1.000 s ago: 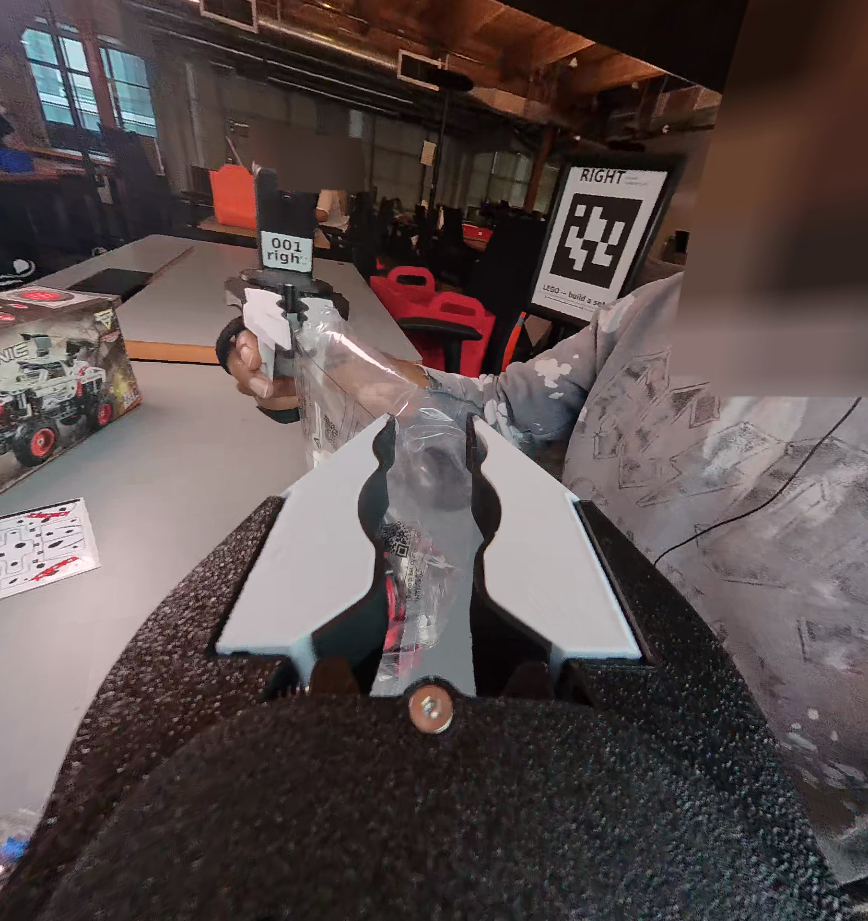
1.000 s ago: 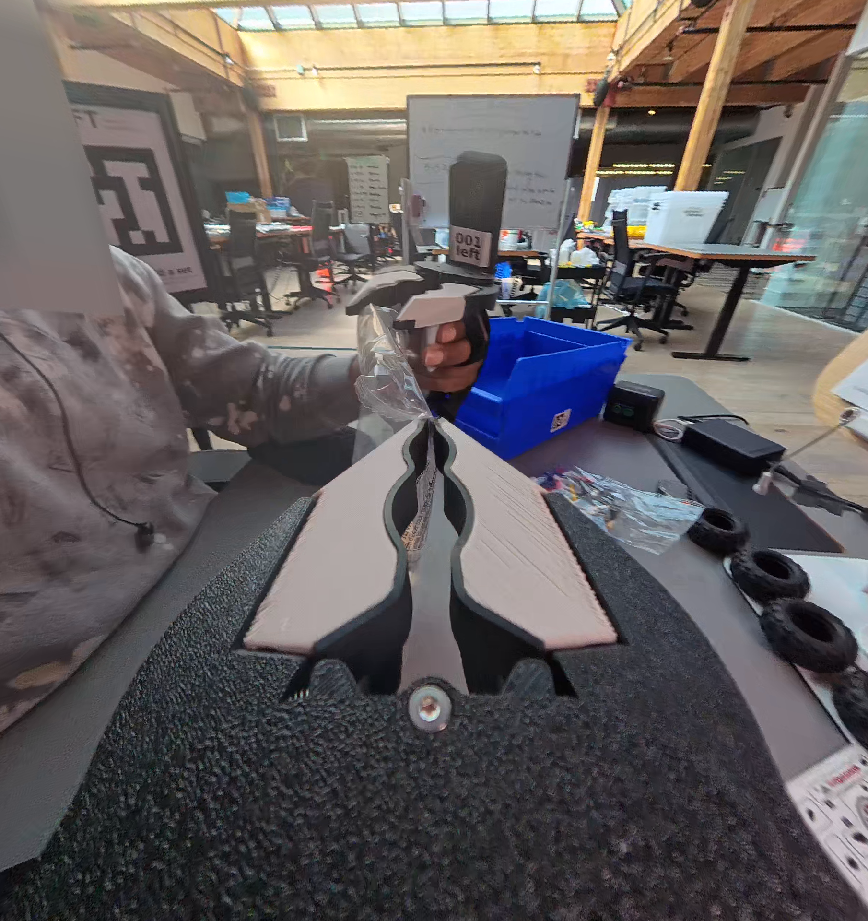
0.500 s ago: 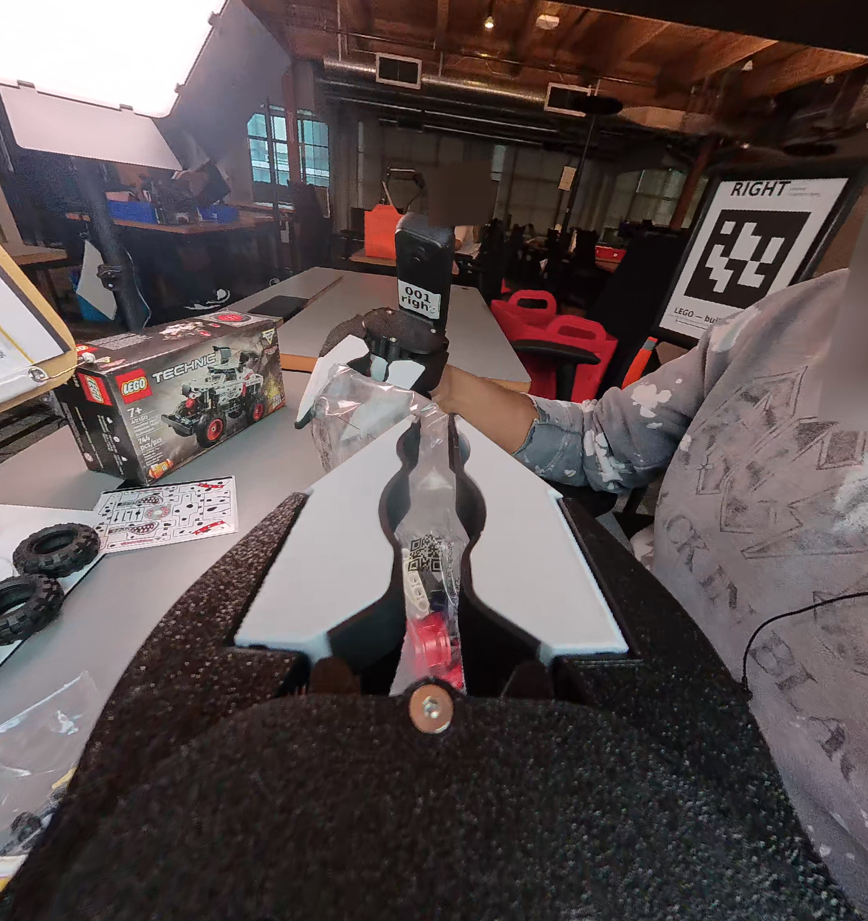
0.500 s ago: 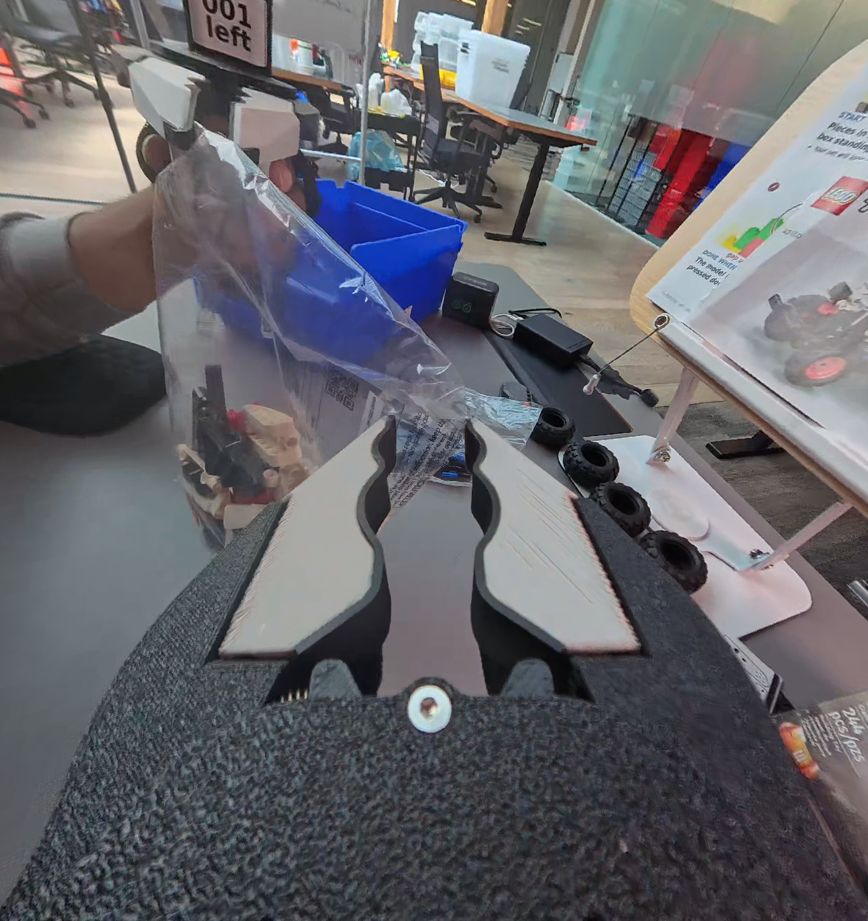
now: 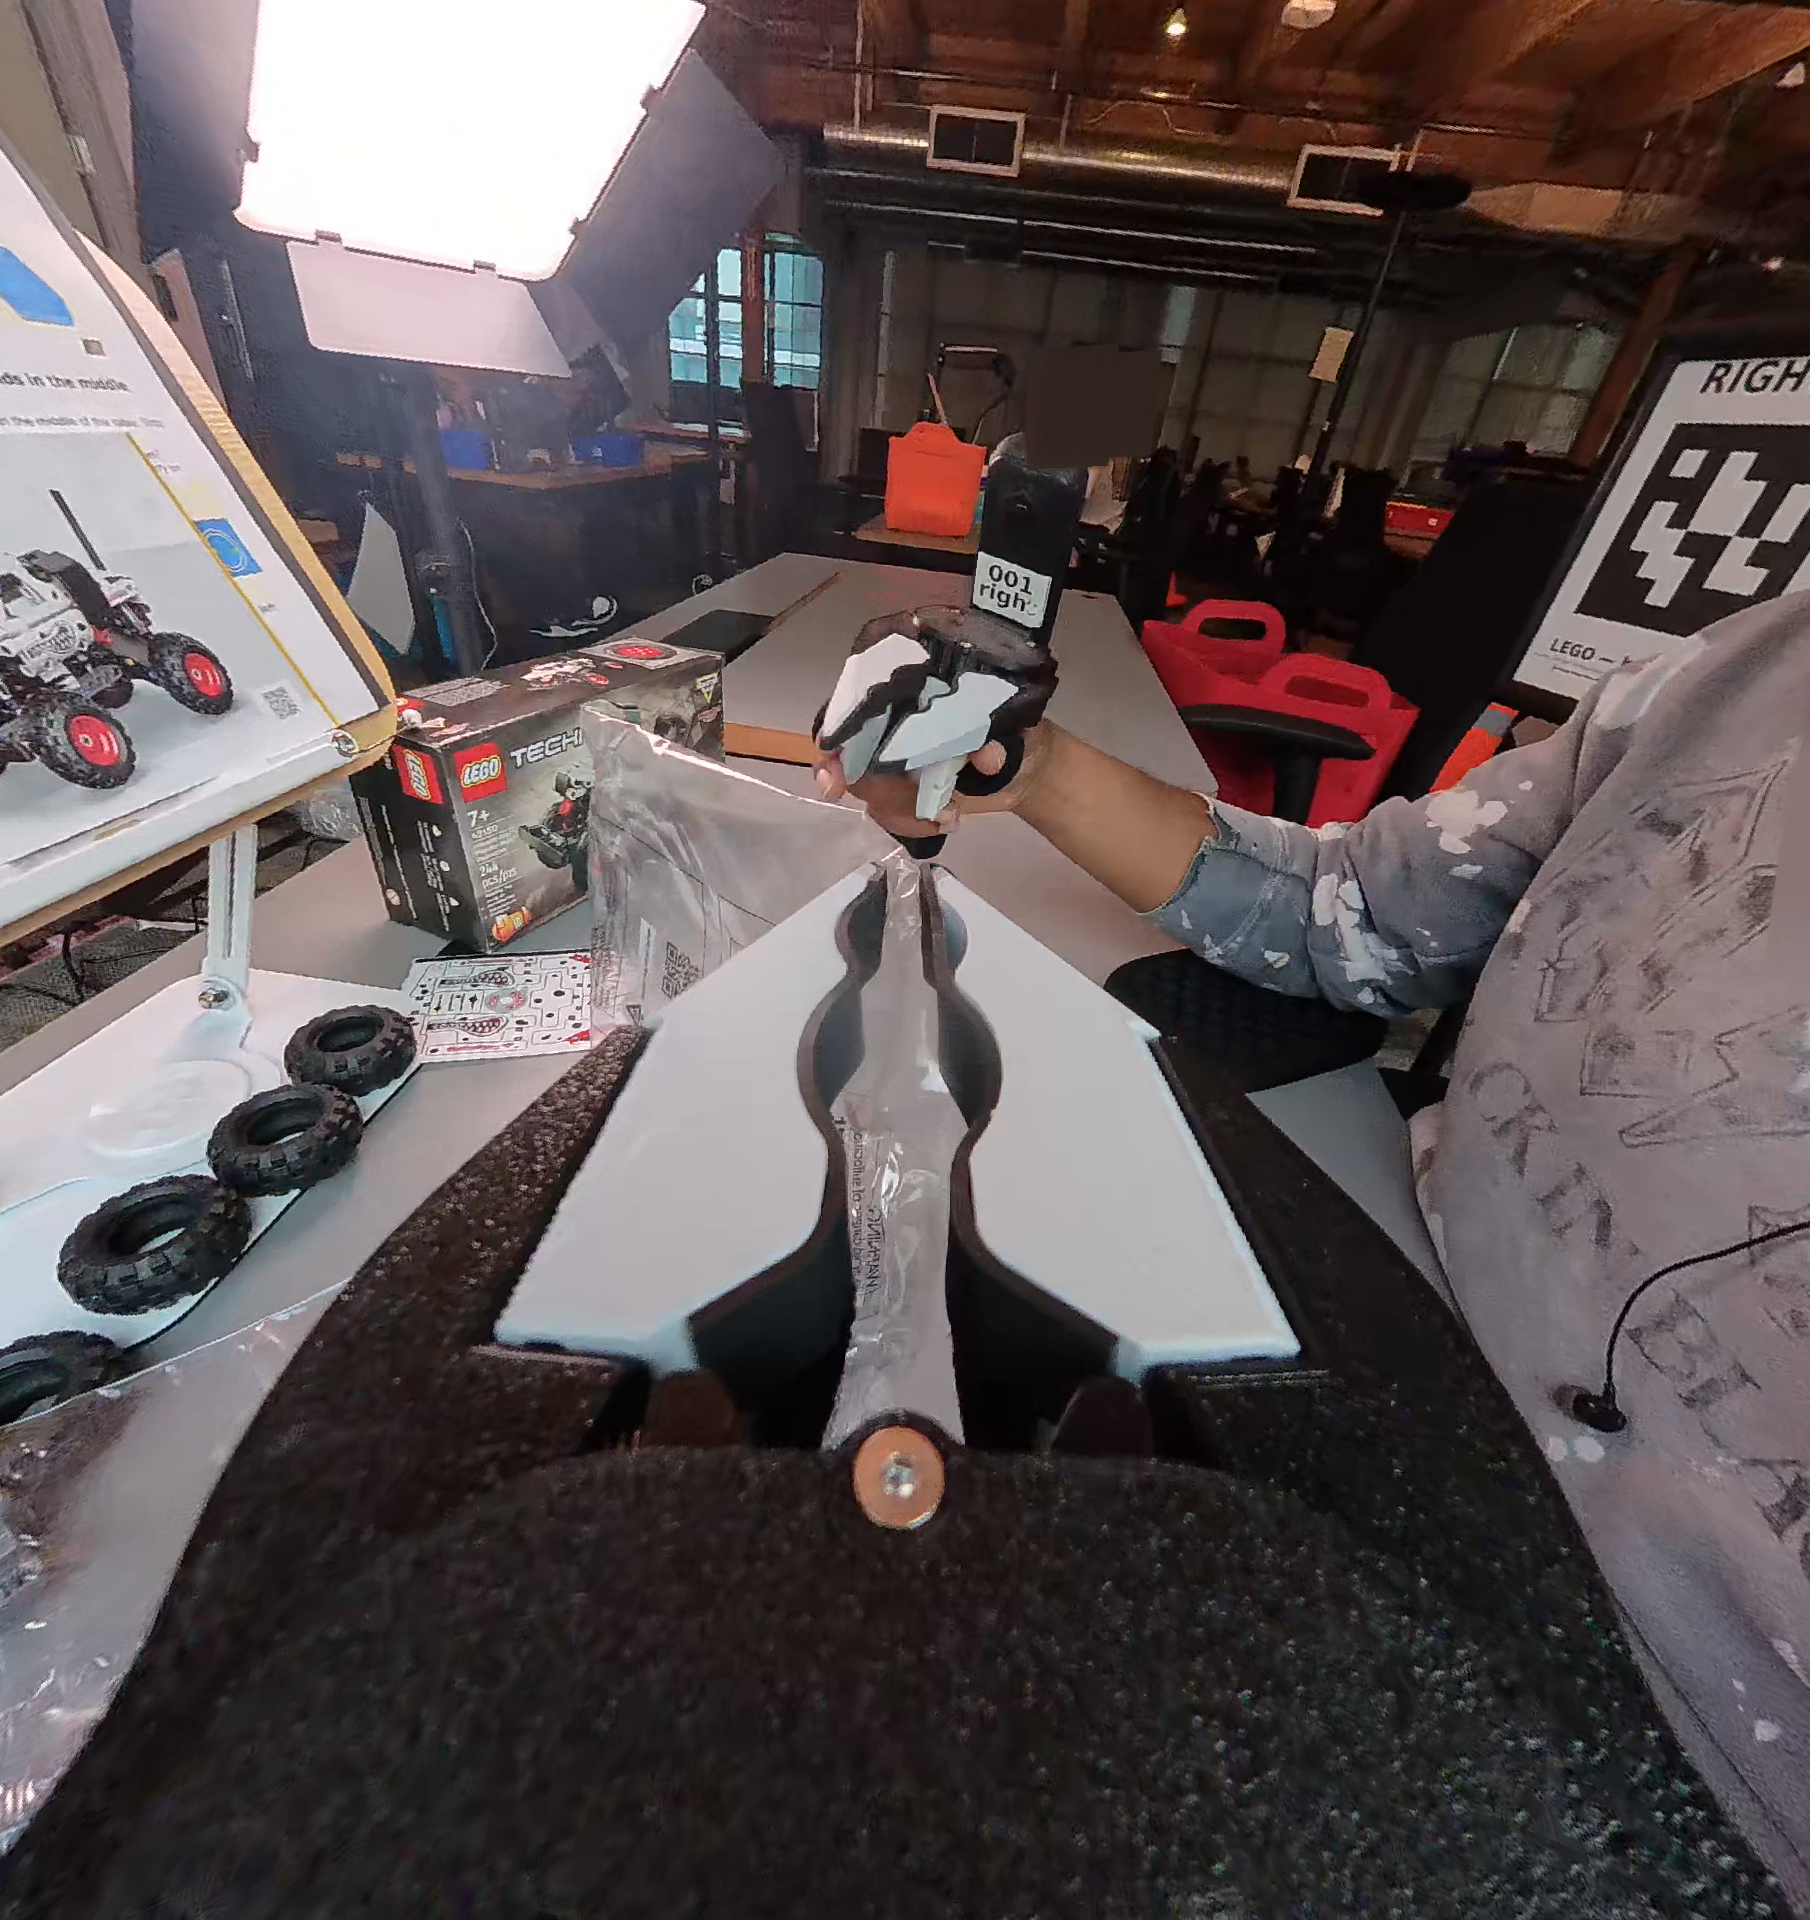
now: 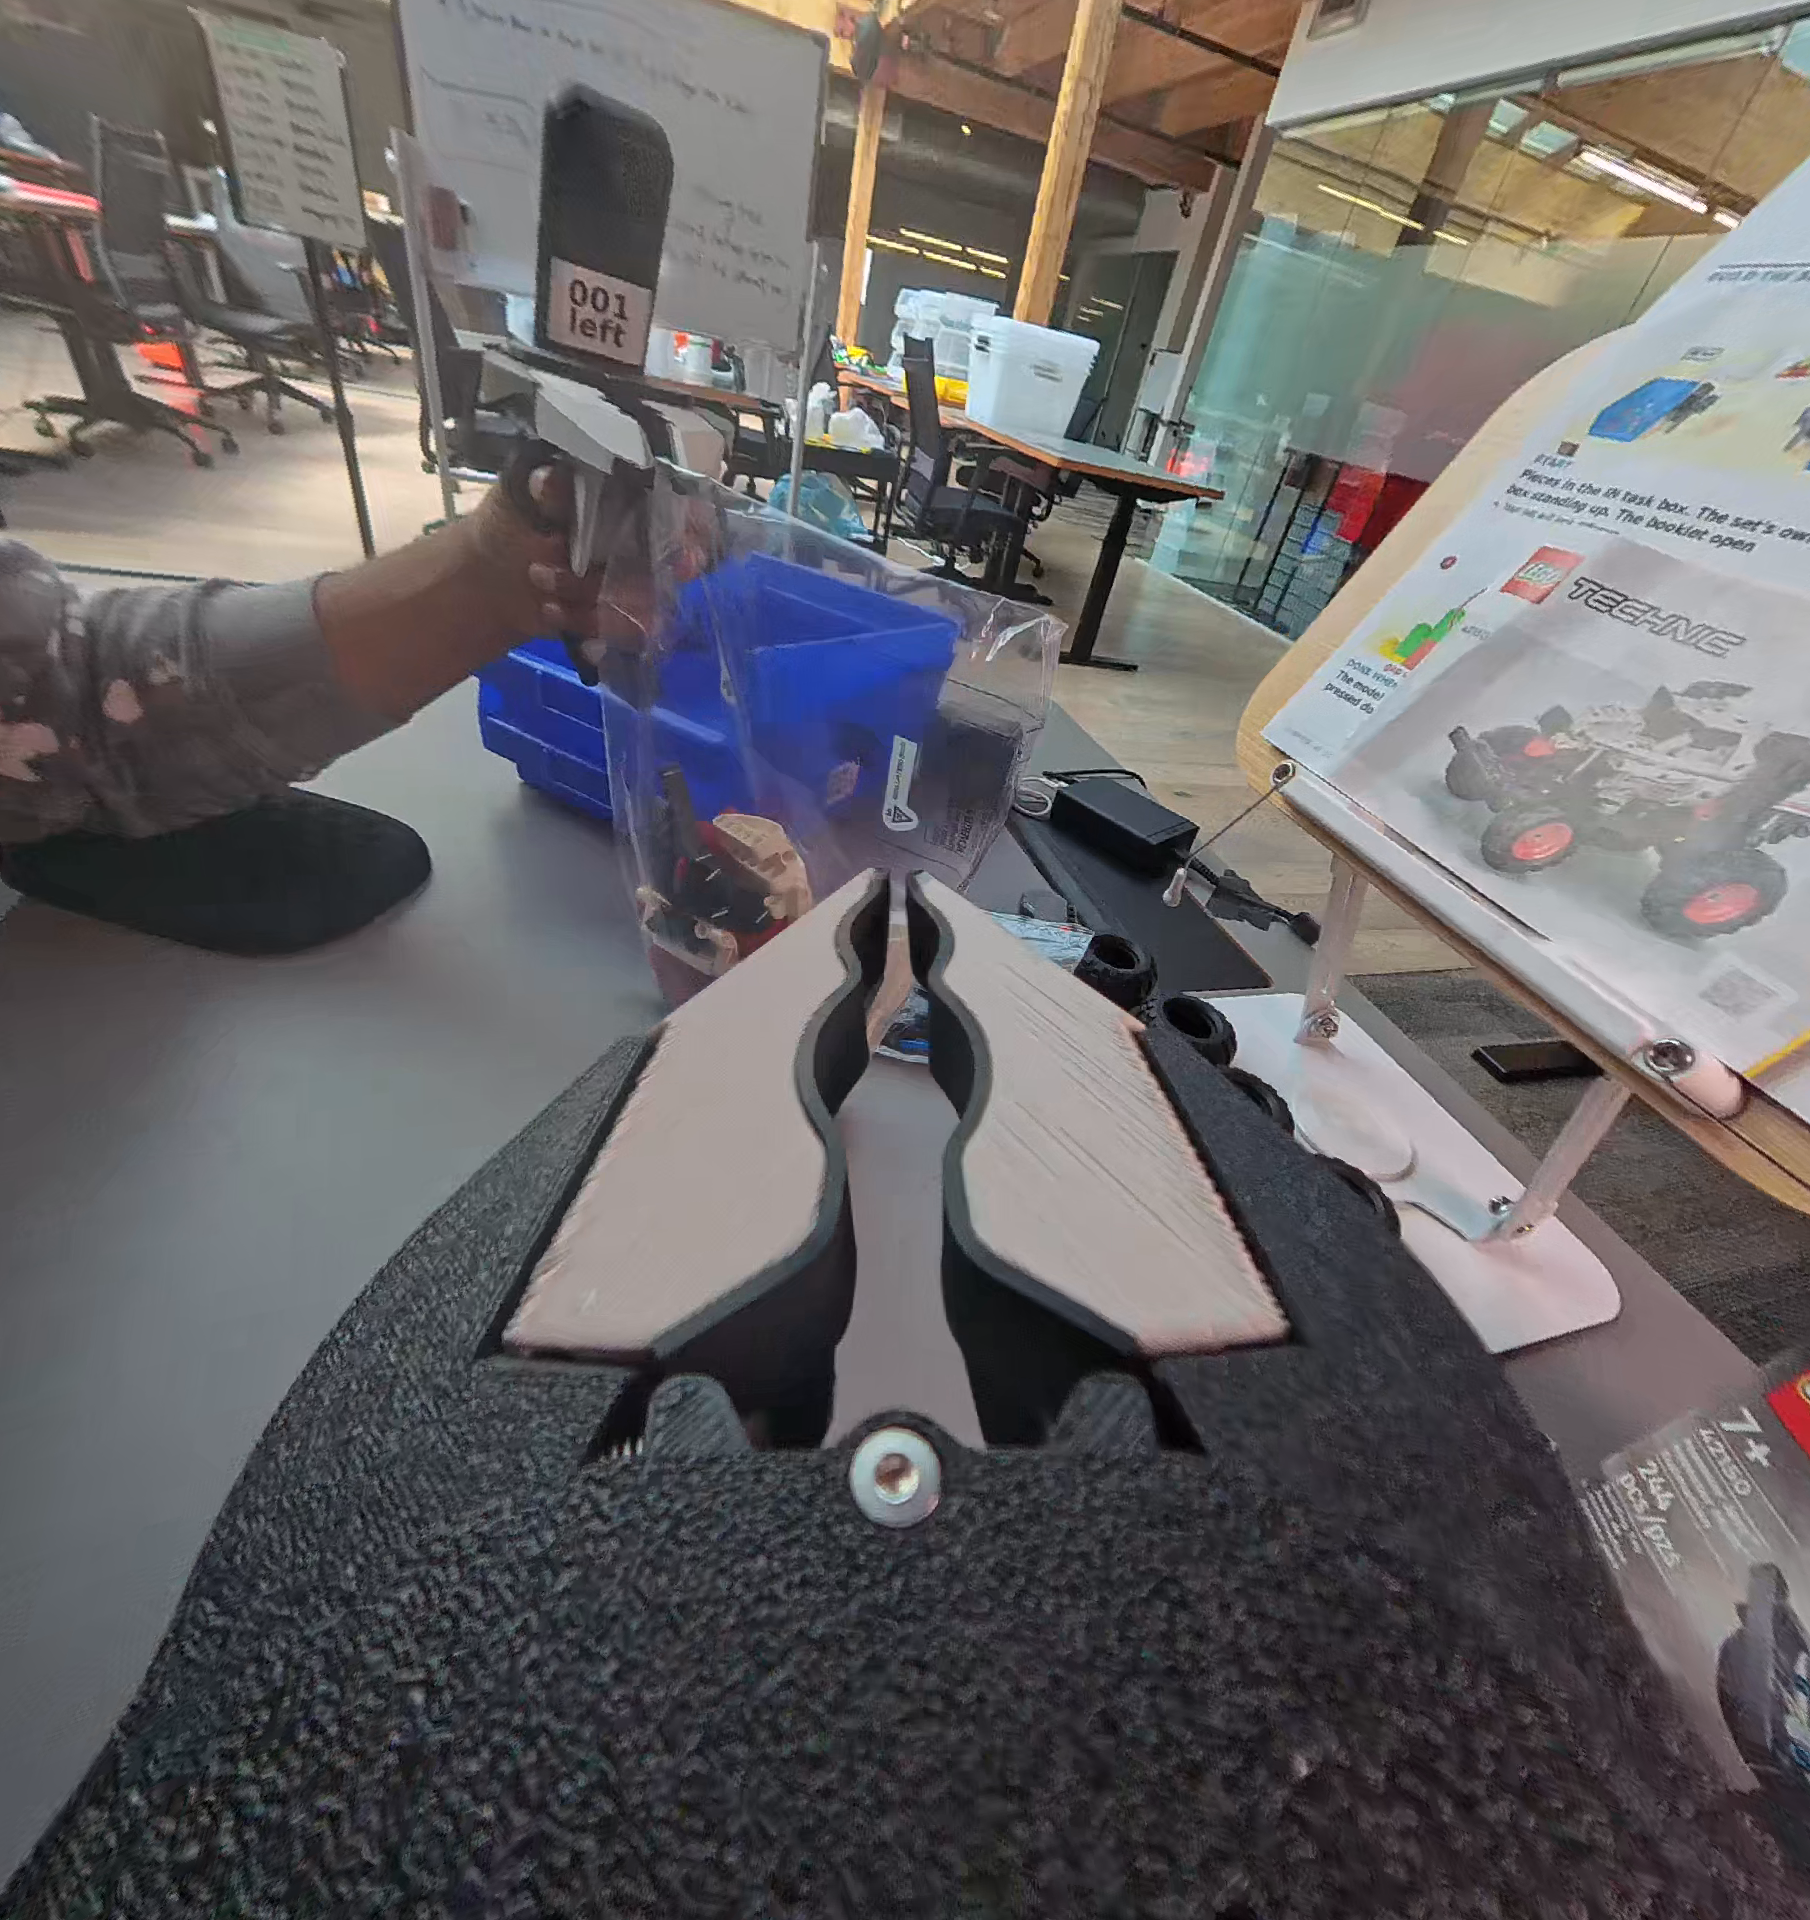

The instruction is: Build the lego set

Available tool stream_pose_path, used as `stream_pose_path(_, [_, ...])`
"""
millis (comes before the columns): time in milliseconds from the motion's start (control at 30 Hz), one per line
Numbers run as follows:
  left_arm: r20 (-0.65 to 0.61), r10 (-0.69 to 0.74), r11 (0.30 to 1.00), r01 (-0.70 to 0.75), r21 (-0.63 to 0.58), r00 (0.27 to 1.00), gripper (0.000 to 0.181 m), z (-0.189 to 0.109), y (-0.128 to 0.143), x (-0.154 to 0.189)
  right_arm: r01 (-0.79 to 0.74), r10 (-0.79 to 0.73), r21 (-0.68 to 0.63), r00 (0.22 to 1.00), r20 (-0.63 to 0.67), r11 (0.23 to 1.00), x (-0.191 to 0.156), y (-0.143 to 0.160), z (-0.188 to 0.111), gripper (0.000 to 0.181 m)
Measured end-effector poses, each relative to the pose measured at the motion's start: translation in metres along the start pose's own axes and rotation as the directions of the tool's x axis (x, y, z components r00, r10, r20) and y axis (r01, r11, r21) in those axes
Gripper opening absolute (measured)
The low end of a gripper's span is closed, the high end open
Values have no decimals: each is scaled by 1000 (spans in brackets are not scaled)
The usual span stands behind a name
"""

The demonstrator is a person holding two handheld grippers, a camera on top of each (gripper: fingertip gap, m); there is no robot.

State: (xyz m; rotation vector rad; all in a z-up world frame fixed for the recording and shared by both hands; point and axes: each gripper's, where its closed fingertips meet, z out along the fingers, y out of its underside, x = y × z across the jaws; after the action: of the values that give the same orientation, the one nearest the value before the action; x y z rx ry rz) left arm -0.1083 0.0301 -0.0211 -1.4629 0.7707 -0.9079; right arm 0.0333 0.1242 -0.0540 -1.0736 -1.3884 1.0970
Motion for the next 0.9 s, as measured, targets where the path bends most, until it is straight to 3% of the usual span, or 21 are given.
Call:
stream_pose_path(67, [-31,18,1000,-18,-5,999,5,4,0,8,-25,25,-3,1000,-9,1000,-4,8,23,42])
stream_pose_path(100, [-51,28,999,-29,-16,998,5,6,1,14,-45,45,-6,999,-10,999,-6,12,34,53])
stream_pose_path(200, [-137,63,997,-70,-45,988,5,16,5,37,-45,46,25,998,-39,999,-11,15,55,66])
stream_pose_path(267, [-179,76,995,-87,-54,981,6,20,6,48,-53,55,49,997,-44,997,-13,14,59,63])
stream_pose_path(300, [-191,83,994,-95,-57,978,5,20,6,51,-52,54,52,998,-39,997,-13,15,59,49])
stream_pose_path(333, [-199,88,993,-102,-59,976,6,19,6,54,-35,37,55,999,-28,998,-14,15,56,19])
stream_pose_path(367, [-204,91,993,-106,-61,975,5,18,5,55,-17,18,69,1000,-11,997,-16,14,51,1])
stream_pose_path(600, [-69,99,988,-106,-110,993,4,1,11,23,-61,31,83,946,323,995,-59,-15,9,0])
stream_pose_path(700, [-38,55,991,-60,-118,998,4,0,14,10,-20,1,48,931,364,999,-73,-18,7,0])
stream_pose_path(900, [6,90,981,-88,-173,996,0,-8,17,6,-61,31,85,948,318,995,-52,-23,-12,0])
